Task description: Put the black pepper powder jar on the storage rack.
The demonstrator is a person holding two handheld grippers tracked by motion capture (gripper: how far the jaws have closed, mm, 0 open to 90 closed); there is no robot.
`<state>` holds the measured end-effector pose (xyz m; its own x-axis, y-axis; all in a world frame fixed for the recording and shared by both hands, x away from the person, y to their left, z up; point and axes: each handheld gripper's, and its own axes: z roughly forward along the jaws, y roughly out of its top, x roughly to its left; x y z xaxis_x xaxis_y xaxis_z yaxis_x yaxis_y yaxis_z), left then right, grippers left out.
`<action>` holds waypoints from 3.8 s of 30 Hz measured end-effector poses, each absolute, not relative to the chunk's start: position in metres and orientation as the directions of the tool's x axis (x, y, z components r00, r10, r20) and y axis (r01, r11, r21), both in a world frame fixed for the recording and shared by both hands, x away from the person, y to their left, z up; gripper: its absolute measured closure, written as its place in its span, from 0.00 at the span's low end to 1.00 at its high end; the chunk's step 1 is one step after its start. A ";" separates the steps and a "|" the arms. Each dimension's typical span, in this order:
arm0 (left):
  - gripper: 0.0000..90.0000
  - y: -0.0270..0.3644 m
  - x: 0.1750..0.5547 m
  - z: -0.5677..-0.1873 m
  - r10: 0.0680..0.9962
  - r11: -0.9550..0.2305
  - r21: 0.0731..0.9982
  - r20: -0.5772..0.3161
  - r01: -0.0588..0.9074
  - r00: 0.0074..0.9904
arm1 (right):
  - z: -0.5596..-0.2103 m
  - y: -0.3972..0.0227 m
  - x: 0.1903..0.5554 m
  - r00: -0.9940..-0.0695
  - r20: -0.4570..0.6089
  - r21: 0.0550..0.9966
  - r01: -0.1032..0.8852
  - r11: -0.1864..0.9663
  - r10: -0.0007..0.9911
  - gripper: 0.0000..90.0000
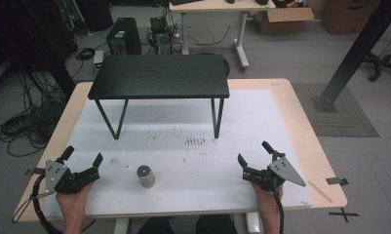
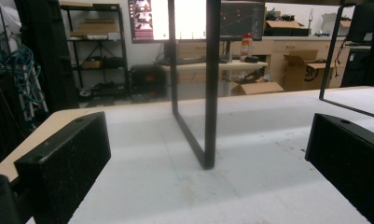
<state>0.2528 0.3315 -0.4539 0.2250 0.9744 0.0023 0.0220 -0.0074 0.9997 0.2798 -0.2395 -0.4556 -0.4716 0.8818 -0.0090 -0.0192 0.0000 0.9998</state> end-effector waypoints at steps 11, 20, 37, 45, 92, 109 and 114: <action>0.00 0.332 0.252 -0.454 0.975 -0.001 1.000 -0.002 0.013 0.221 | -0.456 -0.240 0.280 -0.472 -0.007 1.000 -0.019 -0.002 0.881 0.05; 0.00 0.329 0.250 -0.450 0.965 0.001 1.000 -0.004 0.011 0.261 | -0.456 -0.240 0.280 -0.472 -0.007 1.000 -0.019 -0.002 0.882 0.05; 0.01 0.316 0.239 -0.416 0.903 -0.061 0.998 0.065 -0.023 0.424 | -0.456 -0.240 0.280 -0.472 -0.007 1.000 -0.019 -0.002 0.882 0.05; 0.01 0.319 0.234 -0.405 0.822 -0.121 0.993 0.108 -0.015 0.559 | -0.456 -0.240 0.280 -0.472 -0.008 1.000 -0.019 -0.002 0.882 0.05; 0.07 0.234 0.259 -0.435 0.530 -0.295 0.933 -0.020 0.207 0.848 | -0.456 -0.240 0.280 -0.472 -0.007 1.000 -0.021 -0.003 0.881 0.04; 0.34 0.232 0.259 -0.440 0.523 -0.318 0.922 -0.025 0.222 0.852 | -0.456 -0.240 0.280 -0.472 -0.008 1.000 -0.022 -0.003 0.881 0.04; 0.42 0.232 0.259 -0.441 0.526 -0.318 0.923 -0.016 0.215 0.850 | -0.456 -0.240 0.280 -0.472 -0.008 1.000 -0.021 -0.002 0.881 0.04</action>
